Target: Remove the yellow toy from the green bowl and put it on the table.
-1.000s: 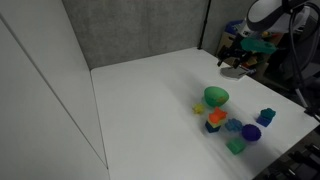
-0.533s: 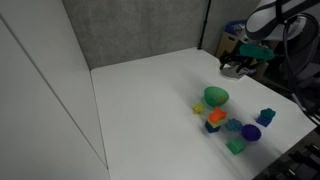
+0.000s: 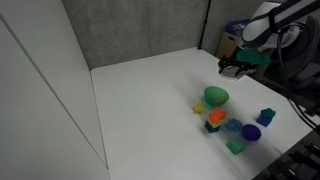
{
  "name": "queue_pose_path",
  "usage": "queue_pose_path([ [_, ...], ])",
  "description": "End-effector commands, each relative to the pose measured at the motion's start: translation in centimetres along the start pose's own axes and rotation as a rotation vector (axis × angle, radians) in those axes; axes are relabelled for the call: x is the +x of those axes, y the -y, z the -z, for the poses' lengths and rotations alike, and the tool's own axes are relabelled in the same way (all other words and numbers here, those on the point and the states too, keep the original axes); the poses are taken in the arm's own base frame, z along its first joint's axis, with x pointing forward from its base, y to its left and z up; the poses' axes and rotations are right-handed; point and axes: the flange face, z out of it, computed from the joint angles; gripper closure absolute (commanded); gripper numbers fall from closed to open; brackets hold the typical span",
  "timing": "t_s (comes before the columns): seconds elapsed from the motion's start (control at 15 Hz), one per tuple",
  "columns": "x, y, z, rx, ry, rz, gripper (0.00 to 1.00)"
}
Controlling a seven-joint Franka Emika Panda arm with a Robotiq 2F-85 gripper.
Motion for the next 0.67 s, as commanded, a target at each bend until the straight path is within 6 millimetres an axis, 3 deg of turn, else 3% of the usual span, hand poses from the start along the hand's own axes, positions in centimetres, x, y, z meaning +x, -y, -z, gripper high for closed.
queue_pose_path([
  [0.0, 1.0, 0.4, -2.7, -0.012, 0.007, -0.027, 0.0],
  [0.6, 1.6, 2.7, -8.8, -0.109, 0.031, -0.071, 0.0],
])
